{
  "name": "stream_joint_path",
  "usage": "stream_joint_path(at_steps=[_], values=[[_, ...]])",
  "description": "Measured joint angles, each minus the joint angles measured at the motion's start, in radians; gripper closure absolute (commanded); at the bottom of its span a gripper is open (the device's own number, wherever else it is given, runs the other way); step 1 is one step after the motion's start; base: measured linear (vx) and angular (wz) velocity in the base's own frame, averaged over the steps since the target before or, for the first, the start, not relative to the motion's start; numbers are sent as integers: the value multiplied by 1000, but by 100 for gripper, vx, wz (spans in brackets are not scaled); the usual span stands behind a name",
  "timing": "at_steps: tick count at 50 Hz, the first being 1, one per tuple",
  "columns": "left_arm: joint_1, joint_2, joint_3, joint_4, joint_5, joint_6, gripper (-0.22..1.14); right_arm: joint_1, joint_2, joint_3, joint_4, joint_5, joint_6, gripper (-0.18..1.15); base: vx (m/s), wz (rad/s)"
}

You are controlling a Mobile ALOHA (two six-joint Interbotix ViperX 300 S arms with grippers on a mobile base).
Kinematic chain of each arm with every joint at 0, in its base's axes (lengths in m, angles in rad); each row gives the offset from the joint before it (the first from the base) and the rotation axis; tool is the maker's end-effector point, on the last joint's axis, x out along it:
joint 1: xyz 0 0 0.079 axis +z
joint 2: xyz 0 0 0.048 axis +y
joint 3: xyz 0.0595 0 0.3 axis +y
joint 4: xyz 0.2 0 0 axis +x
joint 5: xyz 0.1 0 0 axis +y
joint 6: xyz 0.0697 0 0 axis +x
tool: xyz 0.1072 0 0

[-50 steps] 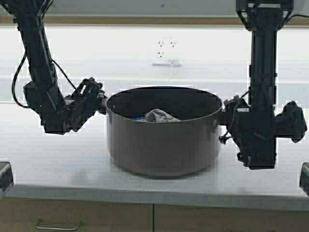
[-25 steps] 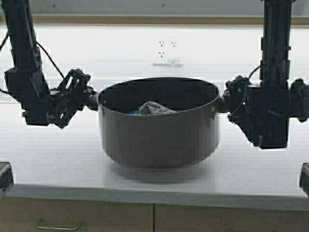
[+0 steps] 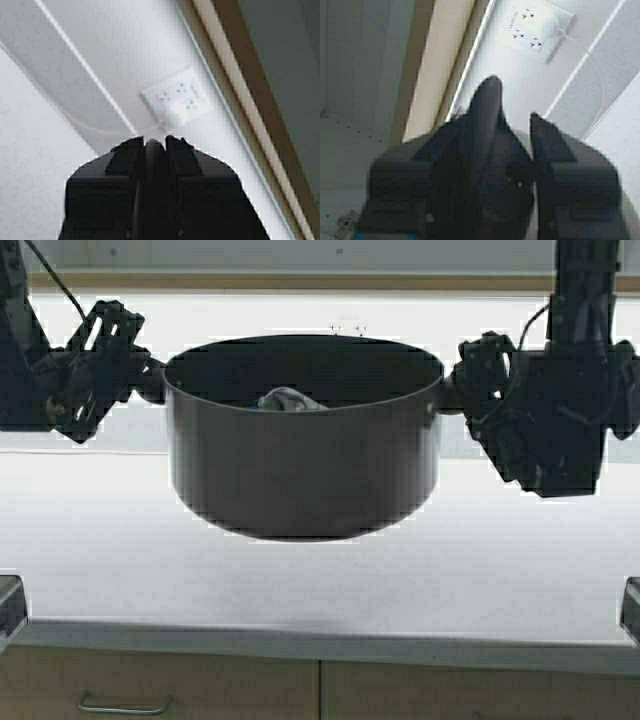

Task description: Open the cabinet, put the pot inside, then close it

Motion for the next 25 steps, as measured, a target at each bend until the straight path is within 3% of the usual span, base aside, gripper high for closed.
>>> stream_joint_path(at_steps=[12,25], values=[[-40,-170,114,-67,26,12,89,58,-158,57,52,57,-17,92,-2,0],[-41,-322,146,-94,150,57,89,91,-253,67,63,133,-57,92,-3,0]])
